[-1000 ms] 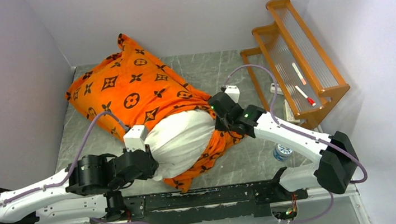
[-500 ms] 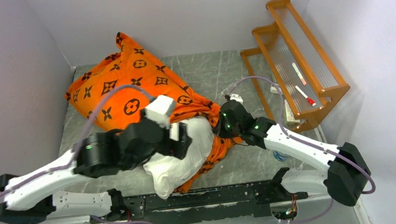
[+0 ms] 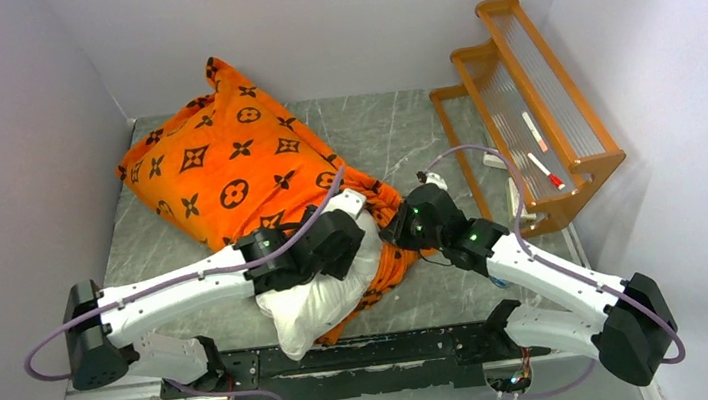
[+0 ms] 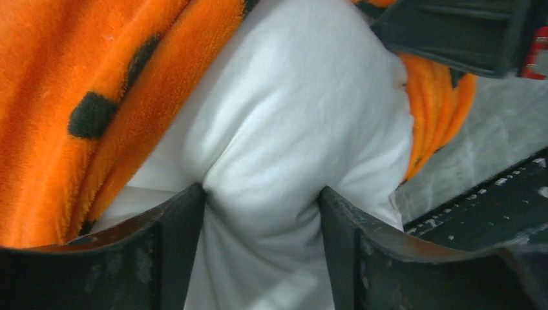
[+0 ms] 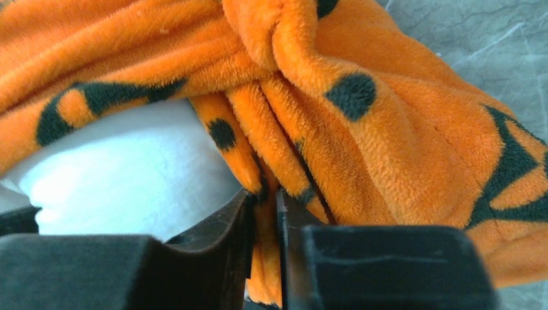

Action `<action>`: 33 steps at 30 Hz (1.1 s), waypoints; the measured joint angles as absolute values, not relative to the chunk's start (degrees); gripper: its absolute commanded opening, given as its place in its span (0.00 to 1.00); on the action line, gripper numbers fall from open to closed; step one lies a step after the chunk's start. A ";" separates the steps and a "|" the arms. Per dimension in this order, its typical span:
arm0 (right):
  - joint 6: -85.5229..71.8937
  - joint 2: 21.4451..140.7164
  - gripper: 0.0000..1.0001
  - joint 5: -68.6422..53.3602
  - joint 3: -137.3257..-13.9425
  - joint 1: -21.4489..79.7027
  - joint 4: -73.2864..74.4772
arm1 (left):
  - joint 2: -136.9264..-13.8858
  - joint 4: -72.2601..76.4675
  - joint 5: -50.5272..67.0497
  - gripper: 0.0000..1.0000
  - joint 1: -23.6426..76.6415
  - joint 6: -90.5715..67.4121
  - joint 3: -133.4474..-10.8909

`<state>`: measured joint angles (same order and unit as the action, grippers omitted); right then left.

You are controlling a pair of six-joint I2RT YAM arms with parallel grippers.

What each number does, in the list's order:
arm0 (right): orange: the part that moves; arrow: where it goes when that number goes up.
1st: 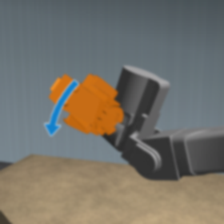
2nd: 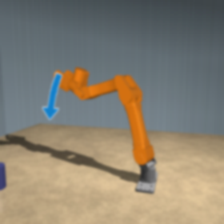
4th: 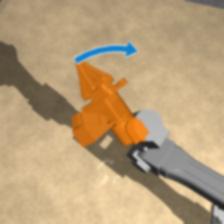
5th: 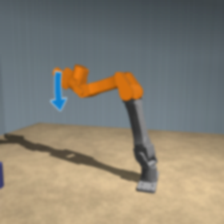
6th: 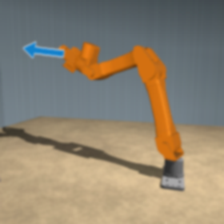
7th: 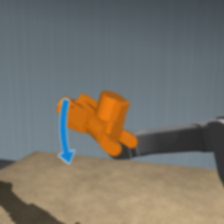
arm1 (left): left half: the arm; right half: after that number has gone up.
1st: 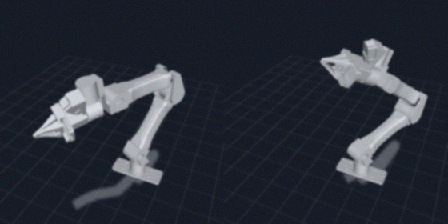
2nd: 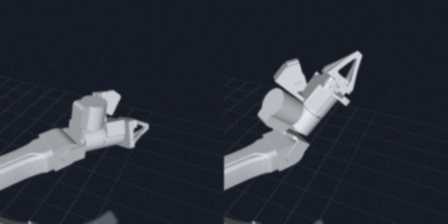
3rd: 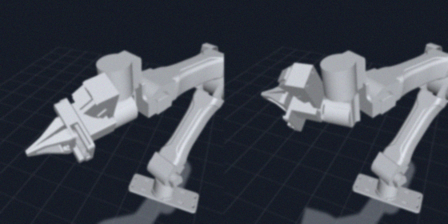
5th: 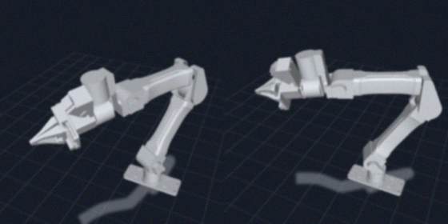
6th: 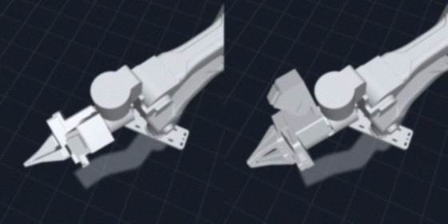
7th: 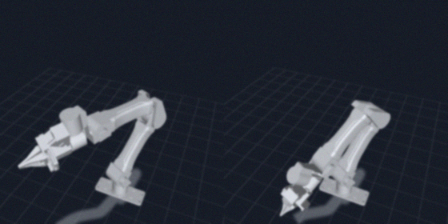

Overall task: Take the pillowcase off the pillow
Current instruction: Remove the pillow from the pillowcase.

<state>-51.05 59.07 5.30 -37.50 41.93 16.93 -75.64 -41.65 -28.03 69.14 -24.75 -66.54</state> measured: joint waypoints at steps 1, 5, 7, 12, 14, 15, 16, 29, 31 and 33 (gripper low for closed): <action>-51.18 59.07 0.43 5.17 -37.52 41.87 17.12 | -76.53 -41.71 -28.95 0.42 69.14 -24.56 -66.54; -50.83 59.81 0.60 4.75 -39.05 41.80 20.10 | -77.56 -41.23 -31.33 0.05 69.06 -26.59 -64.60; -50.22 60.51 0.61 4.71 -40.82 41.87 22.04 | -77.03 -40.21 -31.70 0.05 68.90 -27.66 -62.83; -47.75 64.16 0.43 6.00 -46.09 41.91 27.70 | -74.24 -37.01 -31.31 0.05 68.66 -29.91 -59.55; -45.95 66.48 0.27 6.66 -47.97 41.95 29.23 | -72.34 -35.38 -30.57 0.05 68.49 -30.50 -57.80; -45.06 67.77 0.23 7.25 -48.88 41.98 30.06 | -71.37 -34.65 -30.09 0.05 68.42 -30.87 -56.95; -44.80 69.04 0.21 8.34 -50.00 42.04 31.18 | -70.59 -34.09 -29.69 0.05 68.36 -31.20 -56.34; -45.93 70.87 0.13 13.45 -52.18 34.09 34.70 | -59.75 -31.81 -29.08 0.05 67.46 -40.49 -48.25; -46.68 70.70 0.15 11.00 -48.66 33.54 31.29 | -58.59 -31.59 -28.27 0.05 67.31 -41.47 -47.48; -47.64 69.73 0.17 7.84 -43.94 32.86 26.46 | -57.82 -31.55 -27.53 0.05 67.24 -41.85 -47.03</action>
<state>-47.64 69.73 7.84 -43.94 32.86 26.46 -57.82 -31.55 -27.53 67.24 -41.85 -47.03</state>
